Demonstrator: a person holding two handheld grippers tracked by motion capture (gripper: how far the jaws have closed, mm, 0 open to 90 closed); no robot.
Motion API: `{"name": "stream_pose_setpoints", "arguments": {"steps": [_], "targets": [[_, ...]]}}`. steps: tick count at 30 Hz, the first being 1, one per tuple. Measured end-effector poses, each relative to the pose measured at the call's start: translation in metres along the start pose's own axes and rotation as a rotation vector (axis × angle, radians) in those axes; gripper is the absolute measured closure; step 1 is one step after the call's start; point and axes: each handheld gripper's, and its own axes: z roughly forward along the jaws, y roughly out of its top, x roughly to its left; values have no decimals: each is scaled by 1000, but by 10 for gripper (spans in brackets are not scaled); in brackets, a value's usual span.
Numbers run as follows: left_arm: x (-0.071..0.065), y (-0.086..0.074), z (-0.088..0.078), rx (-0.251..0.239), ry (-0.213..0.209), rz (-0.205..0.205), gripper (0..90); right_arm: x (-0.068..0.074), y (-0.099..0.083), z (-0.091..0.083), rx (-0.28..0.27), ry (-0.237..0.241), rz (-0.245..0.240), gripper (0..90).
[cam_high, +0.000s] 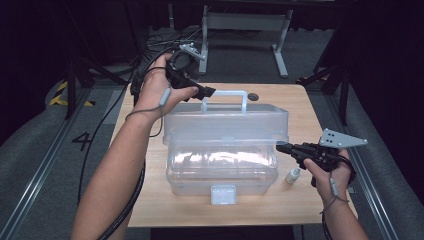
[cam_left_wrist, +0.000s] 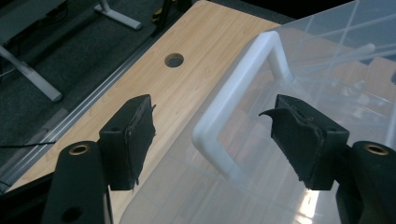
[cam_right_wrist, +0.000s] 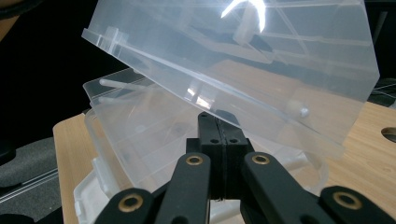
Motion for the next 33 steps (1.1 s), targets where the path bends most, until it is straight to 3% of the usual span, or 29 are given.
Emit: {"name": "stream_pose_setpoints", "arguments": {"steps": [3, 7, 16, 23, 27, 33], "targets": [[-3, -10, -12, -26, 39, -8, 287, -2, 3, 3, -9, 4, 0, 900], [-4, -23, -28, -91, 37, -23, 290, -3, 5, 5, -7, 0, -9, 900], [-7, -49, -52, -141, 41, -89, 291, -6, 8, 5, -12, 8, 4, 900], [-12, -73, -64, -179, 66, -77, 256, -7, 10, 6, -13, 6, 9, 900], [-16, -92, -75, -236, 79, -80, 245, -8, 13, 6, -13, -4, 10, 900], [-20, -109, -78, -233, 118, -69, 242, -10, 18, 8, -9, -13, 14, 900]]}}
